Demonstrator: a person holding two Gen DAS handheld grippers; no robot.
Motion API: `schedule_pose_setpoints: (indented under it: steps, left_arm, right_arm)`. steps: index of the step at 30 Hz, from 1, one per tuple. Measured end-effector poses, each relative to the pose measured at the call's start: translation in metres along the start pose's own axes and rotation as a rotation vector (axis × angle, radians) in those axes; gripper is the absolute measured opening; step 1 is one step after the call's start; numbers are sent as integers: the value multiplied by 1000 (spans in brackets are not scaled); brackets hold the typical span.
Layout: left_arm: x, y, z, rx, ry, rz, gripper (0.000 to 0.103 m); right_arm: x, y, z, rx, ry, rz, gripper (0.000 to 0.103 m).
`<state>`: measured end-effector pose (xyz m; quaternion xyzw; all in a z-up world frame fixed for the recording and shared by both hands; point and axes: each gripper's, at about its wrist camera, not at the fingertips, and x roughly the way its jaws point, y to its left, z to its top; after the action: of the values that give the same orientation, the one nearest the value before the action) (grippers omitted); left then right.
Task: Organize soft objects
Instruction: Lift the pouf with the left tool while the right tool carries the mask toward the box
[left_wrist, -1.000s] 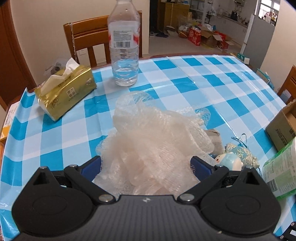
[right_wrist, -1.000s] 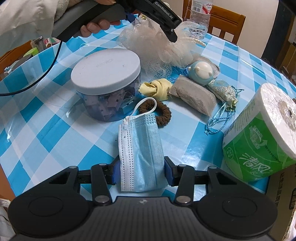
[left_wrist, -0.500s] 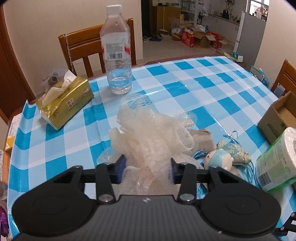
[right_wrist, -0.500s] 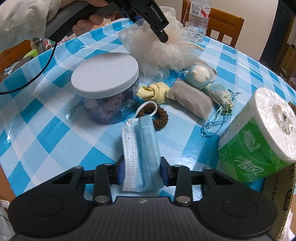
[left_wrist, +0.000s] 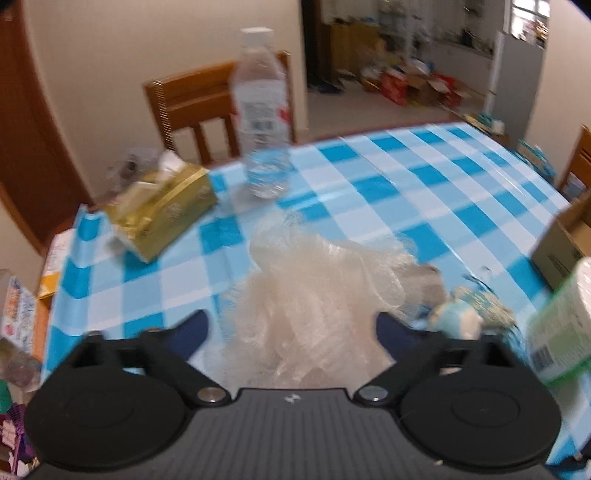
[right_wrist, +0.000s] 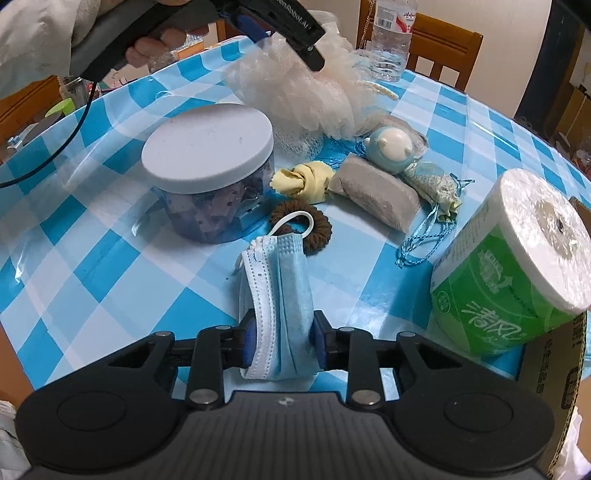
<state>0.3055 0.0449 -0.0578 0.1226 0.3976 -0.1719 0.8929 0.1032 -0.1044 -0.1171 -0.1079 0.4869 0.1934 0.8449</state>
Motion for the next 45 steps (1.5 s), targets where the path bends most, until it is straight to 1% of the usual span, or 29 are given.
schedule_pose_setpoints:
  steps: [3,5,7,9,13,18,19,21,23,24,26,27,29,31,34,36,38,39,41,44,45]
  left_arm:
    - [10,6,0,-31,43,-45,100]
    - [19,7,-3,-46,65,-44,100]
    - [29,9,-5,-64,90,-72,100]
    - [37,9,-7,-87,105,-79,100]
    - [48,7,-8,-96,114,-103,102]
    - [57,2,-7,-103,115,-102,102]
    - [57,2,-6,-109,116,-106,101]
    - [55,2,-6,-110,108,-115,94]
    - [52,1,-5,-94,104,-123,79]
    - [50,0,-4,-88,103,-128,76]
    - [45,-1,-3,-71,93,-127,65]
    - [43,-1,-3,-64,89,-123,63]
    - [38,-2,-2,-56,82,-121,53]
    - [32,-1,-1,-51,71,-120,47]
    - [25,-1,1,-44,64,-120,42]
    - [20,-1,2,-36,58,-112,40]
    - [15,0,2,-31,51,-111,37]
    - [12,0,2,-27,48,-108,37]
    - [7,0,3,-18,42,-103,35]
    - [-1,2,2,-13,29,-99,33]
    - [-4,2,3,-13,27,-99,33]
  right_arm:
    - [0,-1,-1,7,0,4,35]
    - [1,-2,0,8,4,10,36]
    - [2,-2,1,6,4,11,36]
    - [3,-3,2,3,4,15,36]
    - [6,-4,2,3,11,21,39]
    - [9,-4,3,0,14,25,44]
    - [10,-4,3,-3,13,24,45]
    - [11,-3,4,-17,11,21,51]
    - [12,-1,4,-35,11,13,61]
    - [13,0,5,-44,8,10,62]
    - [14,2,5,-60,6,5,62]
    - [15,2,5,-64,6,6,62]
    - [15,4,6,-74,5,6,62]
    - [15,8,5,-92,0,5,62]
    - [15,10,4,-94,-2,2,61]
    - [15,11,4,-95,0,-5,59]
    - [13,11,4,-92,0,-7,49]
    - [12,10,4,-89,0,-5,48]
    - [9,8,4,-85,-4,-7,35]
    - [5,7,5,-70,-8,-11,29]
    - [3,6,5,-66,-13,-11,29]
